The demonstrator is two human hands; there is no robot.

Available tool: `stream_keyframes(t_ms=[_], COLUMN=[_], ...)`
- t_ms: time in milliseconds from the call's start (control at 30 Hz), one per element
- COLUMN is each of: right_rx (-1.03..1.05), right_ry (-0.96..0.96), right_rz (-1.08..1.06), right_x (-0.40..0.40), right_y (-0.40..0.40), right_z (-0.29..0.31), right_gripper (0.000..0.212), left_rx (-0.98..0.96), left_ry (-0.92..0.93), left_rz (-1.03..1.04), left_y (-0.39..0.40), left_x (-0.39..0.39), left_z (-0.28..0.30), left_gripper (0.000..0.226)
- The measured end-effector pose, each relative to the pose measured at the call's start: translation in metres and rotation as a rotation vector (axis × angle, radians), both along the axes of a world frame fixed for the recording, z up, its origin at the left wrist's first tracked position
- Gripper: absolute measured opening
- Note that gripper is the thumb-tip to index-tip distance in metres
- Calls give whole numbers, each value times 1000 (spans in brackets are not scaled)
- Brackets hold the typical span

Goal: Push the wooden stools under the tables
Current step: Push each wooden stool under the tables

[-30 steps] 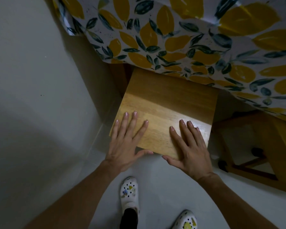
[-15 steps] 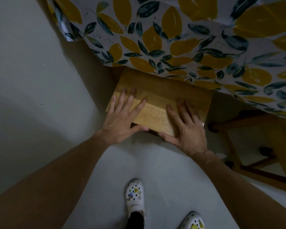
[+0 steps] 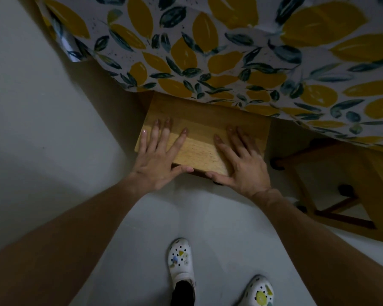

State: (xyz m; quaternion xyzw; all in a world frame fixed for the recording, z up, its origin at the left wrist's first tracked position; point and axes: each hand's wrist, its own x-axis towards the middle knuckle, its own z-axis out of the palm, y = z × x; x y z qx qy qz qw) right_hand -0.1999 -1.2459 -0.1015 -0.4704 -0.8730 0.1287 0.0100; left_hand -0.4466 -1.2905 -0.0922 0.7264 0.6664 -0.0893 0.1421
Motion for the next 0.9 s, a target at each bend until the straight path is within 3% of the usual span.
stream_keyframes(t_ms=[200,367,600,900], right_rx=[-104,-28,95,185], right_ry=[54,165,148,12], right_rz=[5,-244,-632,-690], right_x=[4,54,216,385], right_y=[-1,-33,-80,-85], right_z=[17,25,24,19], right_gripper=[94,81,74,79], left_rx=[-111,-1,147,225], left_ry=[79,62,-84,-44], left_rz=[-1,-106,-357,-487], left_y=[0,-10,0,22], left_x=[14,63,212,413], left_z=[16,25,26,0], left_gripper=[96,96,82,76])
